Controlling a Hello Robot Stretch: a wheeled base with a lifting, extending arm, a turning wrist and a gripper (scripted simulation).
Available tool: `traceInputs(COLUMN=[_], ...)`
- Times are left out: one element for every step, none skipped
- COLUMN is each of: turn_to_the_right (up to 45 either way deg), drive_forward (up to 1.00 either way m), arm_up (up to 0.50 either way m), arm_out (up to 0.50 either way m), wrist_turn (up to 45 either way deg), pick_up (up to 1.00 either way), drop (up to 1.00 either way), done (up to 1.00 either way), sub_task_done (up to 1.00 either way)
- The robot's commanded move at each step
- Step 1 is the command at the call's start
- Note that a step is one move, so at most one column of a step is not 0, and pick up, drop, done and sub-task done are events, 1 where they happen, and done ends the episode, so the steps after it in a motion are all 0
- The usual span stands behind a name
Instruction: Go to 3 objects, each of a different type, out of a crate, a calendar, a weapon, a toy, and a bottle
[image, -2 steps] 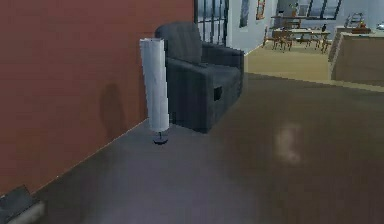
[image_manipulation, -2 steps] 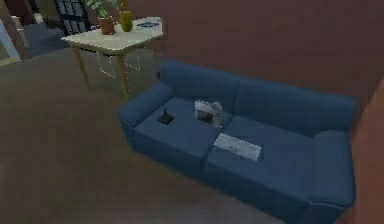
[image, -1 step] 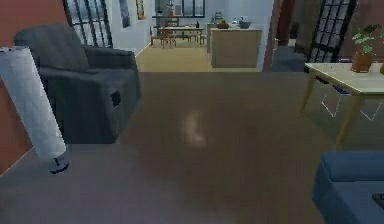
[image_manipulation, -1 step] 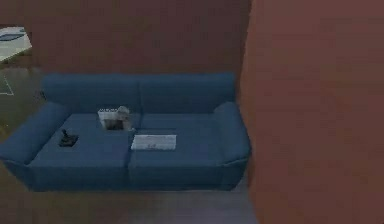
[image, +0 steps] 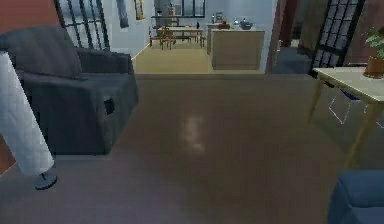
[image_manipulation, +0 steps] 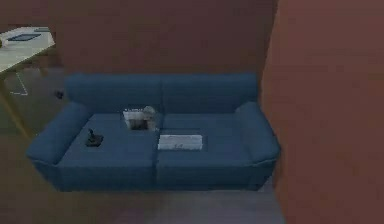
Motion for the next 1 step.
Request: traceInputs(turn_to_the_right=[45.0], drive_forward=[0.00], arm_up=[0.00], arm_out=[0.00], wrist_turn=[0.0], pick_up=[0.00], drop=[0.00], done=[0.00], sub_task_done=[0.00])
